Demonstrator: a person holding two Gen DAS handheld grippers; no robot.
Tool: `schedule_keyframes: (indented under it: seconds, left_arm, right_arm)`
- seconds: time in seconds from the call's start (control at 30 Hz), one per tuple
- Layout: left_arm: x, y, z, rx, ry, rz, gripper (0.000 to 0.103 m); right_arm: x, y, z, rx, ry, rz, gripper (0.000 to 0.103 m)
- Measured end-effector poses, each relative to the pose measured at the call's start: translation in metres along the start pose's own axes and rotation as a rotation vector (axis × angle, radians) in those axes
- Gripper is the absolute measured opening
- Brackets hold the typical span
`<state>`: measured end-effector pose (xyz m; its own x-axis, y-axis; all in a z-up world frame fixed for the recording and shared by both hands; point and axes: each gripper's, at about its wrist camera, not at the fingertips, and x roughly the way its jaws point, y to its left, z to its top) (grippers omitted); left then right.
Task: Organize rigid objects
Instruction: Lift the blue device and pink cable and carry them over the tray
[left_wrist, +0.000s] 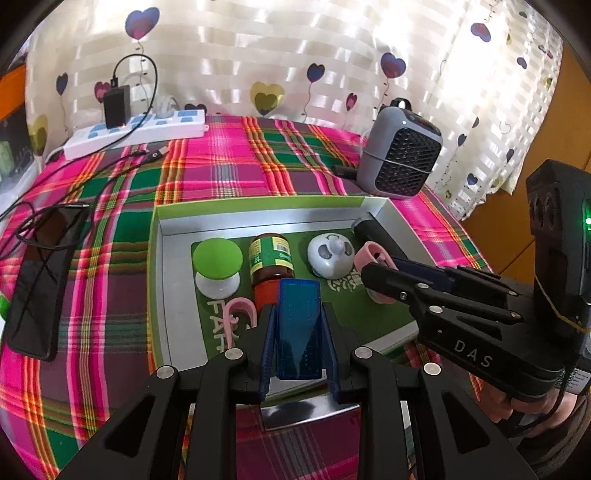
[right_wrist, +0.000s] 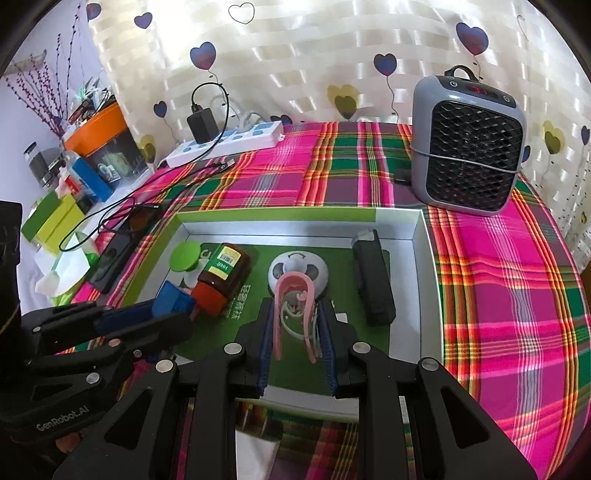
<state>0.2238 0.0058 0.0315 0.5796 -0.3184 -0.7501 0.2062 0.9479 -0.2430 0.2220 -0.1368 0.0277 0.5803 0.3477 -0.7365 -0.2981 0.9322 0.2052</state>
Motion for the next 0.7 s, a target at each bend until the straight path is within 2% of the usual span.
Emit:
schedule_keyframes:
  seconds: [0.7]
  left_arm:
    - [0.018,0.003,-0.004,0.002,0.041,0.023,0.023]
  right_arm:
    - [0.007,0.007,-0.002,-0.056,0.007,-0.033,0.024]
